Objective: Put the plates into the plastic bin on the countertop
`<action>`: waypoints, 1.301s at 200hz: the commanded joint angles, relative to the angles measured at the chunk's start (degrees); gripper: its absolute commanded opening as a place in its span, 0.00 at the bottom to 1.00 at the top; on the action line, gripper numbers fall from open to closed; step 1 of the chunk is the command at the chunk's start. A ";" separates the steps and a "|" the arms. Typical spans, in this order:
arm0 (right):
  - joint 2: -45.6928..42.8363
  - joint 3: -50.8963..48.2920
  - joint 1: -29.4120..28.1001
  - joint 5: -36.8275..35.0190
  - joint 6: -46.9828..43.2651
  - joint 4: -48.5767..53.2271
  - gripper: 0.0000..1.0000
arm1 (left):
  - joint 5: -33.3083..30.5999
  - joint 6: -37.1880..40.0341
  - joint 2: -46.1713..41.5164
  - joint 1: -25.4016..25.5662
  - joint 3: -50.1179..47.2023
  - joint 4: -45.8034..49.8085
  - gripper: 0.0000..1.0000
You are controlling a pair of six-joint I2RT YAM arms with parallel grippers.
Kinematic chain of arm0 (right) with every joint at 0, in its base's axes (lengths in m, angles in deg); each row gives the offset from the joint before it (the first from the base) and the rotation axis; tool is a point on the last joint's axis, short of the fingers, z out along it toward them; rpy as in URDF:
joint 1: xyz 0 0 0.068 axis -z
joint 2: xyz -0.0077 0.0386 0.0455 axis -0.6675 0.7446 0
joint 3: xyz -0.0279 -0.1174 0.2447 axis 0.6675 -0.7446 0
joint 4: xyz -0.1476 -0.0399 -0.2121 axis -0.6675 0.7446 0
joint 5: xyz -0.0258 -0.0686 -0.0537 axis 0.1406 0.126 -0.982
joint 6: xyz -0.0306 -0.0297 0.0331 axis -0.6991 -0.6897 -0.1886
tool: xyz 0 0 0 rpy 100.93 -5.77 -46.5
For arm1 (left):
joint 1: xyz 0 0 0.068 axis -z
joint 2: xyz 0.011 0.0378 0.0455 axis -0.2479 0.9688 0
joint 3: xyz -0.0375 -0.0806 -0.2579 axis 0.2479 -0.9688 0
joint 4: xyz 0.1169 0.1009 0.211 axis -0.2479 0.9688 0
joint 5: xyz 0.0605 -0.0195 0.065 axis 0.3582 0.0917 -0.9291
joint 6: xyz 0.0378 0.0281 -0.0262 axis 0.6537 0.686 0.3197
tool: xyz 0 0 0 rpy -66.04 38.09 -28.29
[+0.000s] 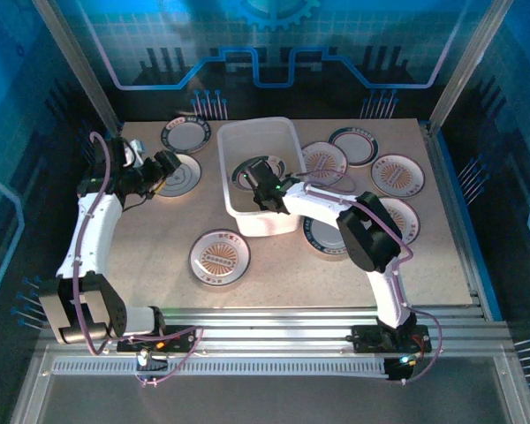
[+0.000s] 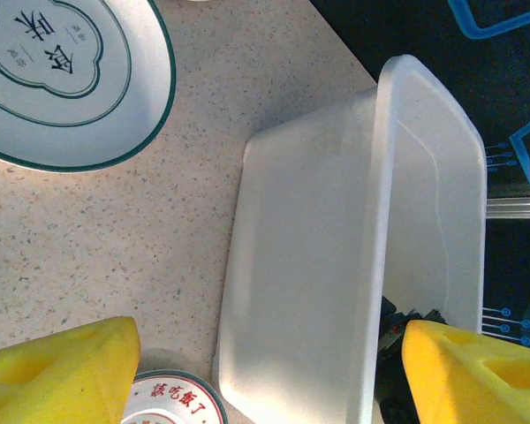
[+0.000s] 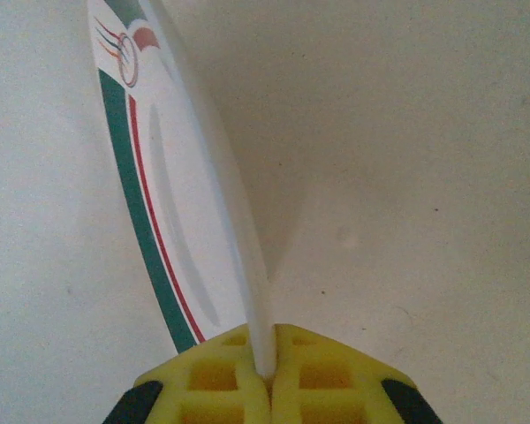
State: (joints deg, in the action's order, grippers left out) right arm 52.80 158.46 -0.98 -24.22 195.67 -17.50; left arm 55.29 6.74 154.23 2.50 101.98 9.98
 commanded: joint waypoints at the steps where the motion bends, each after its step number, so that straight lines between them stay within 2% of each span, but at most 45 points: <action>1: 2.06 1.10 -0.69 -2.18 0.48 -2.80 0.08 | -1.21 1.93 -0.90 -0.51 -0.82 2.12 0.79; 13: 1.65 1.10 -0.67 -2.18 -0.26 -3.02 0.16 | -1.52 2.06 -0.99 -0.61 -1.12 2.57 0.79; 49: -0.95 0.11 -0.76 -1.96 -1.74 -3.27 0.54 | -2.53 2.33 -1.14 -0.89 -1.65 3.47 0.79; 70: -2.88 0.19 -0.81 -2.40 -4.34 -2.87 0.67 | -3.35 2.35 -1.39 -1.23 -1.83 4.05 0.79; 87: -4.69 0.65 -0.79 -2.79 -8.38 -3.05 0.73 | -4.06 2.42 -1.62 -1.65 -2.05 4.45 0.79; 126: -9.10 1.32 -0.85 -1.17 -19.41 -1.59 0.81 | -6.24 4.21 -1.58 -2.29 -2.48 7.89 0.79; 172: -14.68 -0.31 -0.53 -0.28 -35.12 -0.52 0.85 | -5.98 4.77 -2.60 -2.16 -7.88 11.81 0.77; 193: -16.83 -1.33 0.29 2.32 -40.98 -1.16 0.85 | -5.26 4.55 -3.15 -1.70 -10.20 13.27 0.76; 234: -22.58 -5.23 1.49 7.81 -50.16 -3.65 0.85 | -6.62 3.41 -2.40 2.70 -13.27 14.99 0.75; 260: -28.48 -11.17 2.04 9.86 -52.36 -6.47 0.84 | -8.29 1.96 -1.85 5.27 -15.70 14.89 0.75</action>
State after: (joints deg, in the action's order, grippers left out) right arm 30.52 151.75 0.11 -17.43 149.20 -20.84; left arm 48.93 9.76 152.84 5.93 88.56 22.68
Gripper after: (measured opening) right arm 0.845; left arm 0.754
